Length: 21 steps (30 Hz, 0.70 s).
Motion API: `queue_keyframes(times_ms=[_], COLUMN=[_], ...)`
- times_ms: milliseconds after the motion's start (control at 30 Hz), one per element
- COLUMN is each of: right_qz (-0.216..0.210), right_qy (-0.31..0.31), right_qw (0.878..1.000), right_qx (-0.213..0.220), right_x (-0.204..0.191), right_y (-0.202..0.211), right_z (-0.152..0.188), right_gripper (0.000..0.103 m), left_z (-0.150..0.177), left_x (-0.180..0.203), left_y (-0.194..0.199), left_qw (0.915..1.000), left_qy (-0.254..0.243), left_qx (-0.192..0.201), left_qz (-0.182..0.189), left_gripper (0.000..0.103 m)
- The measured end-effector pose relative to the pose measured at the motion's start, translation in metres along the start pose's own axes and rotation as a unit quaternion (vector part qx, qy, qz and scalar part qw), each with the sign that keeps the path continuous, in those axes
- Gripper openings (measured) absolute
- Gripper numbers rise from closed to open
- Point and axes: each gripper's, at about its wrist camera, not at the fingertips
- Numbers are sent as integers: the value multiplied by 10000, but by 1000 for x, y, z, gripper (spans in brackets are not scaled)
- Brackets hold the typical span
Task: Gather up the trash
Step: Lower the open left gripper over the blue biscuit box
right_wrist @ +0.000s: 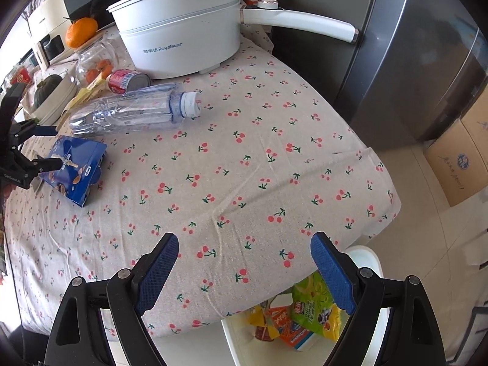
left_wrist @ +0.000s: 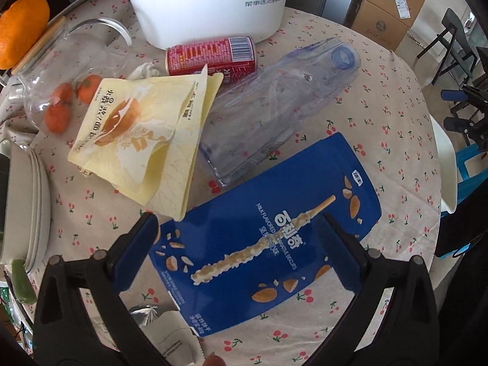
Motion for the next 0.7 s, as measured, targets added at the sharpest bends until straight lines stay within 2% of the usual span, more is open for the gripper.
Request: queue_keyframes(times_ms=[133, 233, 333, 400, 500, 567, 633, 700], right_qz=[74, 79, -17, -86, -88, -102, -132, -148], right_qy=[-51, -61, -65, -27, 61, 77, 66, 56], right_qw=[10000, 9999, 10000, 10000, 9999, 9999, 9999, 9999], right_qx=[-22, -22, -34, -29, 0, 19, 40, 62], right_x=[8, 8, 5, 1, -6, -9, -10, -10], right_y=[-2, -2, -2, -1, 1, 3, 5, 6], right_z=[1, 1, 1, 1, 2, 3, 4, 4], right_gripper=[90, 90, 90, 90, 90, 90, 90, 90], left_z=[-2, 0, 9, 20, 31, 37, 39, 42], left_x=[-1, -1, 9, 22, 38, 34, 20, 4], left_y=[-7, -2, 4, 7, 12, 18, 24, 29], left_qw=[9999, 9987, 9964, 9963, 9973, 9979, 9977, 9935], left_qy=[39, 212, 191, 59, -198, 52, 523, 1089], left_qx=[-42, -8, -151, -232, -325, -263, -120, 29], left_qz=[159, 463, 814, 830, 627, 592, 421, 343], left_gripper=[102, 102, 102, 102, 102, 102, 102, 102])
Point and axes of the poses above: each gripper's, at about its wrist camera, not at the fingertips, and y roughly against the way its jaws point, x to its right, z to its underside, and after that the axes turned 3 degrees about y, right-handed
